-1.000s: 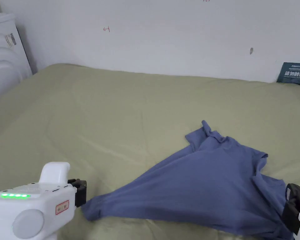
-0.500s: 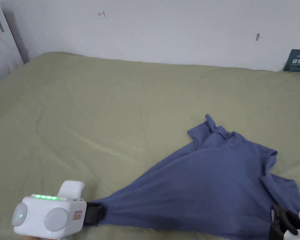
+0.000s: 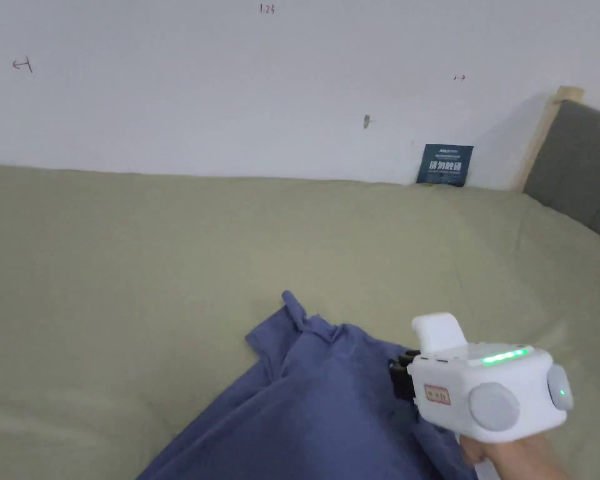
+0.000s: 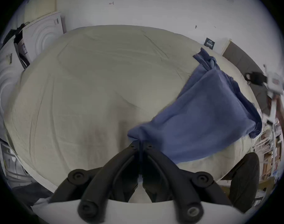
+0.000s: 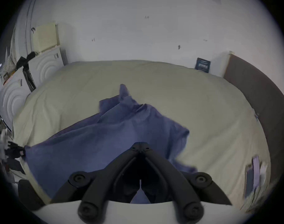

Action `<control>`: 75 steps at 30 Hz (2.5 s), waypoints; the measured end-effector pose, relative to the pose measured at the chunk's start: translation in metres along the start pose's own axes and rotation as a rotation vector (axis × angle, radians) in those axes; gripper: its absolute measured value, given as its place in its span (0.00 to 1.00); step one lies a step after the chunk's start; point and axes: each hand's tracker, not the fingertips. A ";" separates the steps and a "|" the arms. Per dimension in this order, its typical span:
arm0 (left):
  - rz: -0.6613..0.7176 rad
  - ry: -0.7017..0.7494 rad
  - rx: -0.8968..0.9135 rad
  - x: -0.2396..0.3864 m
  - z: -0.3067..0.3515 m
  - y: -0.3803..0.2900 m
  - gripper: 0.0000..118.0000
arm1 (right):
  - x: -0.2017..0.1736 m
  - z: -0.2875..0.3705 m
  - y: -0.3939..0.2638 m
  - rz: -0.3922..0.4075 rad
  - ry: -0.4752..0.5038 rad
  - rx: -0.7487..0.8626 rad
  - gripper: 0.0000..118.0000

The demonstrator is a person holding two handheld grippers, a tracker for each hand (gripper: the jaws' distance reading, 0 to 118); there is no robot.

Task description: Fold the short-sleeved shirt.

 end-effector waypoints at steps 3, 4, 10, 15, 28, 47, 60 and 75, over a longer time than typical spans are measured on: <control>0.018 -0.009 0.000 0.001 0.000 0.006 0.01 | 0.021 -0.056 0.034 0.001 0.063 -0.098 0.01; 0.024 -0.006 0.003 0.002 0.000 0.007 0.01 | 0.025 -0.072 0.042 0.006 0.088 -0.115 0.05; 0.009 0.000 -0.003 0.011 0.001 0.008 0.01 | 0.032 -0.135 0.062 0.002 0.092 -0.187 0.82; 0.010 -0.003 -0.015 0.003 -0.009 0.012 0.01 | 0.020 -0.165 0.062 0.133 0.028 -0.303 0.82; 0.046 -0.018 0.080 -0.001 0.027 0.039 0.01 | 0.023 -0.008 0.087 0.062 0.079 -0.107 0.02; -0.102 0.164 0.586 0.080 0.298 0.254 0.01 | 0.054 0.402 0.150 -0.003 -0.086 0.511 0.02; -0.052 0.220 0.623 0.084 0.336 0.304 0.01 | 0.052 0.403 0.192 -0.068 -0.102 0.574 0.02; -0.046 0.278 0.666 0.108 0.301 0.416 0.01 | 0.088 0.340 0.302 -0.080 -0.196 0.583 0.02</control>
